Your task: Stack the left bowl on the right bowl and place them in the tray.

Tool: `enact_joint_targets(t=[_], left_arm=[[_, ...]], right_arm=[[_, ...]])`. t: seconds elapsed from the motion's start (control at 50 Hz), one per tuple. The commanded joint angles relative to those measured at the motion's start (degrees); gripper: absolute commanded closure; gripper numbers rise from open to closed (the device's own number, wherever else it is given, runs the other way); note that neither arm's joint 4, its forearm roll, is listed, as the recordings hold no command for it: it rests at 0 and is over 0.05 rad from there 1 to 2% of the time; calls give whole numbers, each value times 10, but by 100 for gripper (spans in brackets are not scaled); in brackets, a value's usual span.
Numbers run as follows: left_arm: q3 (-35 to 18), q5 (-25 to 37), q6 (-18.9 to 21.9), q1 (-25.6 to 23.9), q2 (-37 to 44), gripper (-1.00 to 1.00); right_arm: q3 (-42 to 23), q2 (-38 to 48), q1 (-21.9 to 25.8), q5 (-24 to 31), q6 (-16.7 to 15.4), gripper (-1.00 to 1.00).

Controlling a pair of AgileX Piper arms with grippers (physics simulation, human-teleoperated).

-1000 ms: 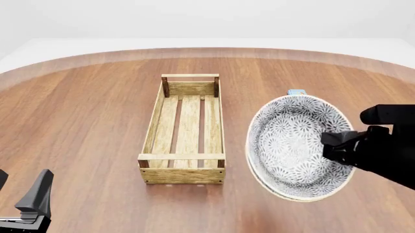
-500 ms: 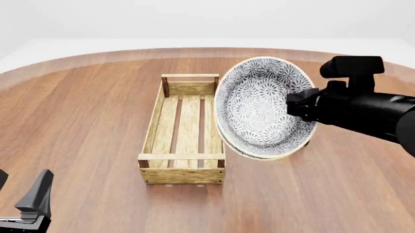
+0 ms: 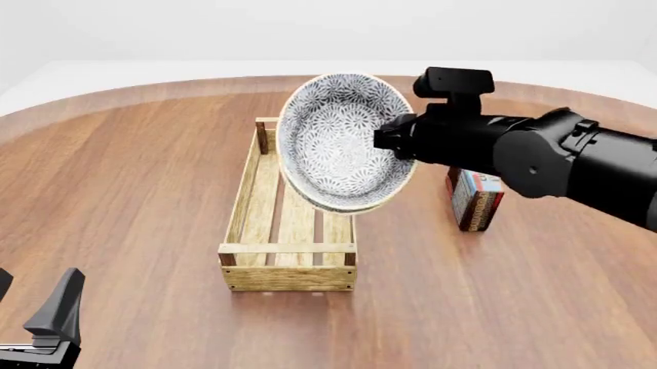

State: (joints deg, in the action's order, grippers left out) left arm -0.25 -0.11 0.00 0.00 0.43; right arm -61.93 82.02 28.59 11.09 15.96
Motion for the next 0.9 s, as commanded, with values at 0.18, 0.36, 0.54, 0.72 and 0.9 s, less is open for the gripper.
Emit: enact_joint_targets(t=[0.18, 0.36, 0.54, 0.72, 0.9], left_arm=[[0, 0, 0, 0, 0, -100], [0, 0, 0, 0, 0, -100], [0, 0, 0, 0, 0, -100], [0, 0, 0, 0, 0, -100], [0, 0, 0, 0, 0, -100]], right_arm=[[-87, 100, 26, -25, 33, 100], [-125, 134, 29, -20, 41, 100], [-166, 182, 30, -14, 55, 100], [-202, 216, 42, -1, 66, 100], [-226, 247, 44, 0, 69, 100]])
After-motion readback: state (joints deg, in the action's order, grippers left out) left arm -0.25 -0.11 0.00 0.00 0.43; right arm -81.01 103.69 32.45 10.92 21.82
